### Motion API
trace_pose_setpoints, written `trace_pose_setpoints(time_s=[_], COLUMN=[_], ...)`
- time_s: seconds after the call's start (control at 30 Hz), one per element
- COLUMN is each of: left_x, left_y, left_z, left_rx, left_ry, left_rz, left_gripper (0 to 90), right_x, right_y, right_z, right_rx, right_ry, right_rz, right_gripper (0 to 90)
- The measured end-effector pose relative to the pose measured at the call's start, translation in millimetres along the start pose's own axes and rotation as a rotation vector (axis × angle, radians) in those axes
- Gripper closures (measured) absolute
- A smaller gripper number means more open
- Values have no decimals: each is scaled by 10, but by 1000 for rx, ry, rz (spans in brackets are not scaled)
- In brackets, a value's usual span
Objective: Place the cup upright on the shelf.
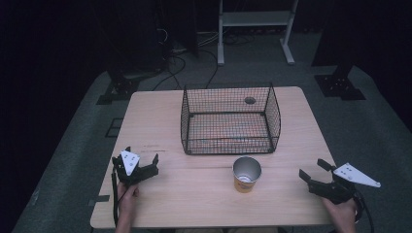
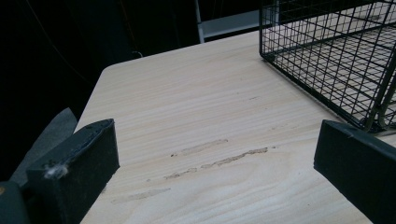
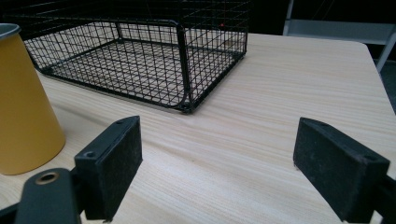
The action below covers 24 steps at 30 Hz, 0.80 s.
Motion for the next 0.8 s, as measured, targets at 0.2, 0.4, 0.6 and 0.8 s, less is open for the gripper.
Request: trace_pose_setpoints(time_s=[0.2,0.4,0.6,0.8], left_x=[-1,-1,-1,-2], left_y=[8,2,3,1], left_z=[2,-11,-9,-10], left_rx=[-2,-5,-3,-2], left_ry=[-2,4,3,1], left_rz=[4,-8,-4,-5], left_gripper=[0,0,0,0], right_x=[-11,70,84,101], right_y=[-10,-95,-166,-197], right_z=[2,1,33,57], right_rx=[9,40,61,66], right_ry=[-5,13,6,0], right_rz=[6,16,3,-1], right_gripper=[148,148,148,148])
Point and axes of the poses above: each handheld gripper's, and its own axes: z roughly forward along the jaws, x roughly out of its top, y roughly to its right, the point moved 4 cm from there along z, roughly forward along the jaws, and after that the axes turned 10 degrees about y, right-handed, at the moved point
